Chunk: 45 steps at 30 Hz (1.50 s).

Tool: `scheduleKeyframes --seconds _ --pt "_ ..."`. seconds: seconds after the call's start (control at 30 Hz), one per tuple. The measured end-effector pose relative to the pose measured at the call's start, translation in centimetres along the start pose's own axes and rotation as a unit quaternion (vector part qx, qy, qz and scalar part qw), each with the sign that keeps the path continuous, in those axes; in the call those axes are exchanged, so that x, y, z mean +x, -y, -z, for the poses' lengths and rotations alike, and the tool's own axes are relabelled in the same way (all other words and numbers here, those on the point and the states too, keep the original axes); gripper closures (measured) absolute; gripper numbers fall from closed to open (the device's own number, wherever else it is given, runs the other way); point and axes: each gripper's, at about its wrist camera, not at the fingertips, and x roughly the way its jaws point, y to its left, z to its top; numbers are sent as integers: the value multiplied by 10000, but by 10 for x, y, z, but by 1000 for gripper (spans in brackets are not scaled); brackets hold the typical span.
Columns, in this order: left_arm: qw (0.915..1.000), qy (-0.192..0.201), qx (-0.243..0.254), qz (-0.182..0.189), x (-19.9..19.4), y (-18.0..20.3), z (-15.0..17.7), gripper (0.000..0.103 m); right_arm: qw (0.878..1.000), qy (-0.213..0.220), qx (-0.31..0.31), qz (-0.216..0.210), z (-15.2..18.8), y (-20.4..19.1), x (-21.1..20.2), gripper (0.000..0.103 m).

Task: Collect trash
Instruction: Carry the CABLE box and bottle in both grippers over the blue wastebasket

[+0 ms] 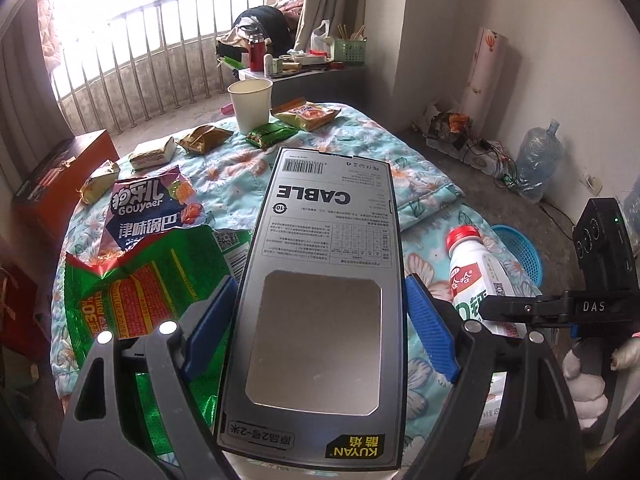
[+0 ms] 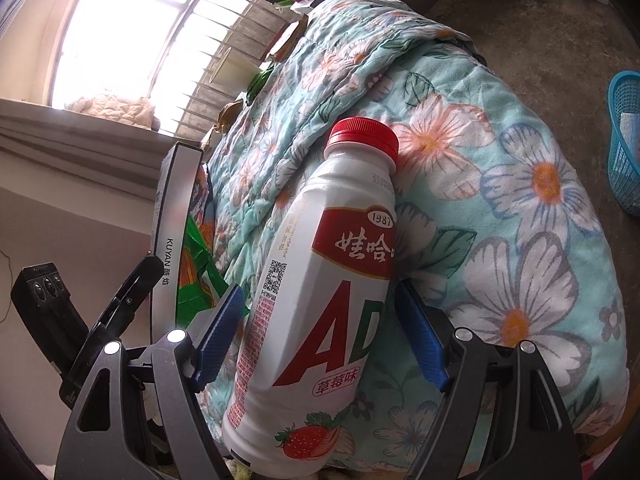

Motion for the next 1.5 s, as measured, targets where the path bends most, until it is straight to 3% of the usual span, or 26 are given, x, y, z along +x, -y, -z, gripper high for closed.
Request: scheduleKeyframes --seconds 0.07,0.13,0.8,1.03,1.3,1.5 --pt "10000 45 -32 -23 -2 -2 1 23 10000 30 5 38 1 -2 2 28" --pt "9999 98 -62 -69 -4 -4 3 23 10000 25 62 60 2 -1 3 35" --pt "9995 268 -147 109 -19 -7 12 23 9990 272 275 -213 9 3 -25 38" --pt "9991 350 -142 190 -29 -2 10 23 9975 455 258 -482 14 4 -47 39" --pt "9959 441 222 761 -35 37 -16 23 9899 1131 370 -770 17 21 -101 39" --pt "9819 107 743 1738 -6 112 -57 23 9725 2040 897 -672 19 79 -172 39"
